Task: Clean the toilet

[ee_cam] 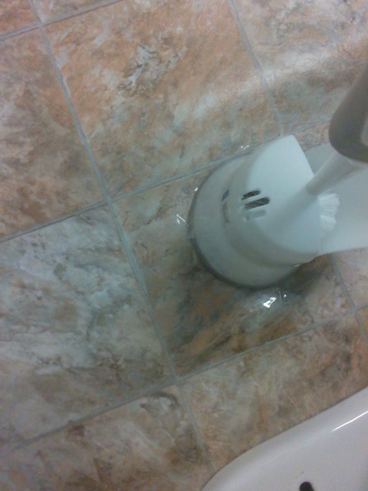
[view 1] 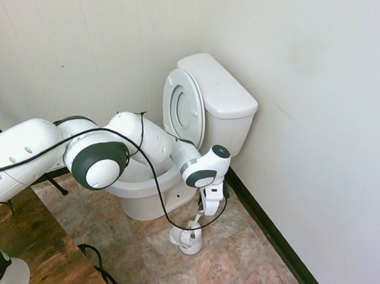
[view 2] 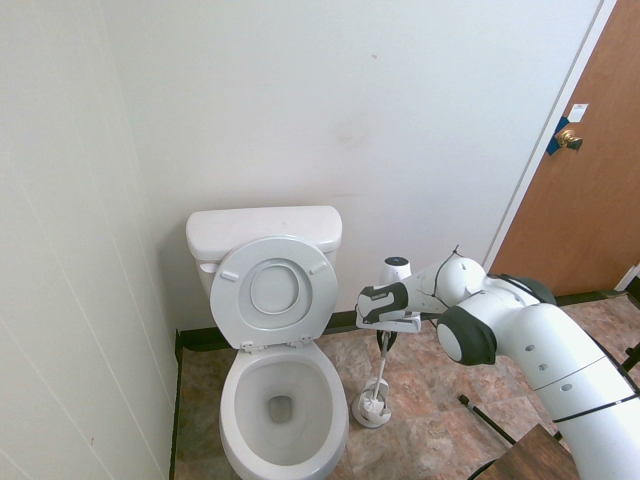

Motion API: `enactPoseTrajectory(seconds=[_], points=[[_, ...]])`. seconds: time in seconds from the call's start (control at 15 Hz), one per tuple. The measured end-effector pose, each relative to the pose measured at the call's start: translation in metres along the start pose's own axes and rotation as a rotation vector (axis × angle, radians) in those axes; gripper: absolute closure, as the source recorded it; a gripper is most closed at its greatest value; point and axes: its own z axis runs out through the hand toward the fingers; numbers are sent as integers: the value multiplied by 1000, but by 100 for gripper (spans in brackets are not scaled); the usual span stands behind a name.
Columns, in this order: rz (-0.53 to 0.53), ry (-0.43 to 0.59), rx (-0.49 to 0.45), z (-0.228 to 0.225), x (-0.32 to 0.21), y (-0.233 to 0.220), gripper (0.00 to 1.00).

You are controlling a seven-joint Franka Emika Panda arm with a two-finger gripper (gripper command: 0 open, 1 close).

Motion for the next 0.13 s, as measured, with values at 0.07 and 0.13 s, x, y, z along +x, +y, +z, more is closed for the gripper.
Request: enactPoseTrajectory(seconds=[0.07,0.13], points=[[0,-3,-4,0,1,-2,100],[-2,-6,-9,0,1,-5,100]])
